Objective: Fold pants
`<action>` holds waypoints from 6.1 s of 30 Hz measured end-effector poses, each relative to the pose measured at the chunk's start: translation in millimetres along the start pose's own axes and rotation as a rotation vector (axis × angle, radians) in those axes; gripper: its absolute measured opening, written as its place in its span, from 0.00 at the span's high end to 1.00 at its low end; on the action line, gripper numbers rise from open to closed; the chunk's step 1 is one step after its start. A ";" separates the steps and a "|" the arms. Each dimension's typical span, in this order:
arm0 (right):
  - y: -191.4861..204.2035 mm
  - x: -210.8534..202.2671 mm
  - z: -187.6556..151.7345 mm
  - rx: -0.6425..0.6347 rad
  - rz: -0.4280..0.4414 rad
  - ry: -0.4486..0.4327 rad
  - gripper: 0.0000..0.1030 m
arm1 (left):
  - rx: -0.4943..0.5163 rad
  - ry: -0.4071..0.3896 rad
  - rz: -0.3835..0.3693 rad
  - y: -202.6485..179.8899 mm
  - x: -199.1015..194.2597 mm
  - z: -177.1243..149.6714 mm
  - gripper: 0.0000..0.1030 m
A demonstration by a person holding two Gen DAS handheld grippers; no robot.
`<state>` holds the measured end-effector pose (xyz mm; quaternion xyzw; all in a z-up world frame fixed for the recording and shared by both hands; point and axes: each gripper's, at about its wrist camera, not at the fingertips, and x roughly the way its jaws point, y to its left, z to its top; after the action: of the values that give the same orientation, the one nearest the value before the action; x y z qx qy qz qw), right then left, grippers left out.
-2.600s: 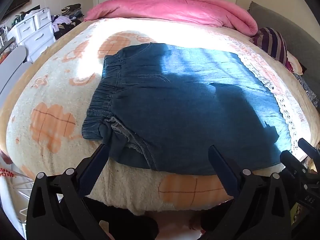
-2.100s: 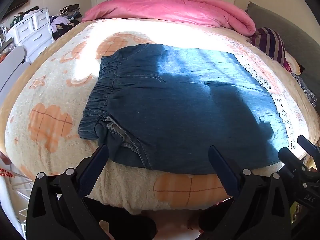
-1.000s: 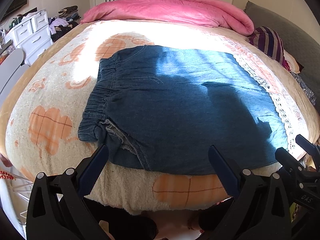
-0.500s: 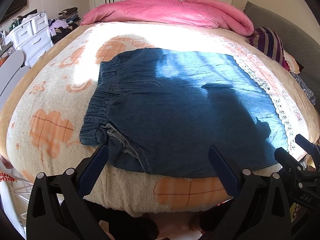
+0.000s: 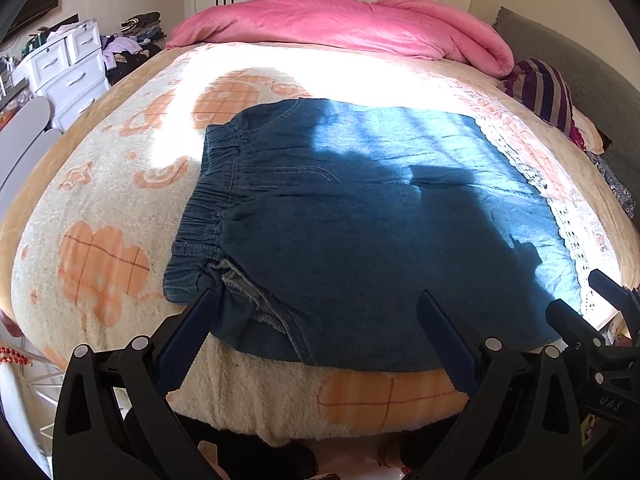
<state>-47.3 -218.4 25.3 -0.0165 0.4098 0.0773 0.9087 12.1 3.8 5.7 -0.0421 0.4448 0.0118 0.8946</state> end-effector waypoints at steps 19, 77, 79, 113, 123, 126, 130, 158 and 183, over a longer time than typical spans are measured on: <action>19.5 62.8 79.5 -0.090 0.024 0.001 0.08 | -0.090 -0.018 0.080 50.7 37.9 54.5 0.04; 124.8 222.7 192.2 -0.626 0.324 0.122 0.80 | -0.035 -0.139 -0.043 100.1 94.0 133.7 0.66; 118.5 211.3 186.8 -0.601 0.355 0.107 0.88 | -0.039 -0.148 -0.041 100.9 90.2 130.7 0.66; 76.6 43.0 61.2 -0.355 0.525 0.010 0.92 | 0.065 -0.129 -0.032 76.4 13.7 43.7 0.64; 95.5 42.8 23.8 -0.393 0.550 0.106 0.92 | 0.077 -0.037 -0.033 89.7 16.3 7.2 0.60; 97.4 41.8 22.7 -0.396 0.551 0.112 0.92 | 0.093 -0.012 -0.059 95.6 11.2 -1.8 0.58; 100.5 35.0 17.0 -0.423 0.564 0.105 0.91 | 0.001 -0.007 -0.081 120.3 -4.9 -7.3 0.58; 86.0 45.6 14.7 -0.283 0.550 0.148 0.67 | -0.014 -0.033 -0.061 89.0 30.4 13.4 0.83; -52.0 48.2 67.3 -0.001 0.289 0.032 0.44 | 0.063 -0.104 -0.276 14.0 -25.6 31.6 0.46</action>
<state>42.0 -257.3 32.2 0.0412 0.4223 0.2074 0.8815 20.9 20.8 44.2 -0.0741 0.3881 -0.1228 0.9104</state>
